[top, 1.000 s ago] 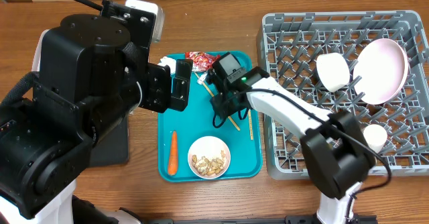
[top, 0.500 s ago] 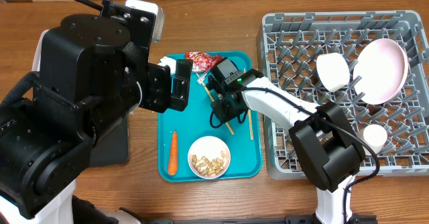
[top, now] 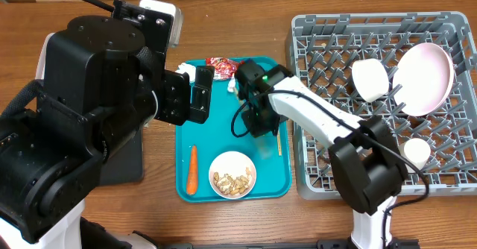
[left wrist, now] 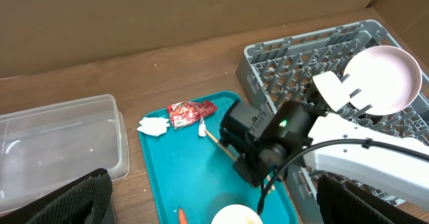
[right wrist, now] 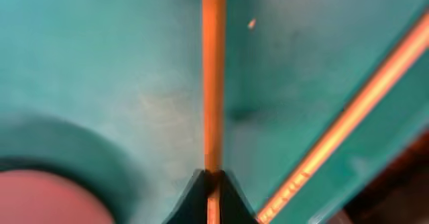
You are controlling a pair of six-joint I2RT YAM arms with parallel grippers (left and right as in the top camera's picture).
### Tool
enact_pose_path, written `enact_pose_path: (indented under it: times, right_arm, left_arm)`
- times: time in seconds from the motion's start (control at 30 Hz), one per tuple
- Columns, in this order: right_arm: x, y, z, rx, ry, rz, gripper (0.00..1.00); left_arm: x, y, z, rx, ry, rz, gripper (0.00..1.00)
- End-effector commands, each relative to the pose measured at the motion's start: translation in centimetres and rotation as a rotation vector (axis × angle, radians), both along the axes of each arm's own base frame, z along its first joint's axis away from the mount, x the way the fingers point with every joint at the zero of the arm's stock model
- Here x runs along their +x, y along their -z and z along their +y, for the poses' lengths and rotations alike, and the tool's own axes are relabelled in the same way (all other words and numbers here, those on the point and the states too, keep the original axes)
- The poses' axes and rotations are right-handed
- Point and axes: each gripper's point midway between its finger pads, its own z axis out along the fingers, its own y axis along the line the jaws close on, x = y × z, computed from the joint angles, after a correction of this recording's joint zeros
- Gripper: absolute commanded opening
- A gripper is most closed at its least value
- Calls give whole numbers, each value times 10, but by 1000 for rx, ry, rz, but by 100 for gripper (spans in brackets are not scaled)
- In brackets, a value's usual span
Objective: Sort waste into correct bins and load items into the dishwasher
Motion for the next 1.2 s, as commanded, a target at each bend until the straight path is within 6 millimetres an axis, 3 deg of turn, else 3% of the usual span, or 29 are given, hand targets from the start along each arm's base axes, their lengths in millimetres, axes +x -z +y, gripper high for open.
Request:
enact_pose_path:
  times: [0.0, 0.2, 0.4, 0.47, 0.5, 0.63, 0.83, 0.97, 1.03, 1.17]
  right_arm:
    - [14, -63, 8, 83, 16, -132, 4]
    - [18, -104, 2, 140, 38, -214, 6]
    - [22, -106, 4, 173, 45, -218, 11]
    - [22, -109, 16, 233, 34, -209, 34]
    - [21, -111, 23, 264, 26, -203, 38]
    - [15, -114, 42, 329, -8, -193, 40]
    - [10, -110, 49, 329, 28, -170, 45]
    - [17, -108, 40, 283, 162, -185, 46]
    - [34, -107, 23, 214, 235, -259, 55]
    - [70, -107, -6, 174, 304, -354, 57]
  left_arm:
    - [1, 1, -1, 6, 9, 3, 100]
    - [1, 1, -1, 6, 9, 3, 99]
    - [1, 1, -1, 6, 9, 3, 100]
    - [1, 1, -1, 6, 9, 3, 100]
    - [1, 1, -1, 6, 9, 3, 100]
    - [1, 1, -1, 6, 9, 3, 100]
    - [1, 1, -1, 6, 9, 3, 100]
    - [1, 1, -1, 6, 9, 3, 100]
    - [1, 1, -1, 6, 9, 3, 100]
    - [1, 1, -1, 6, 9, 3, 100]
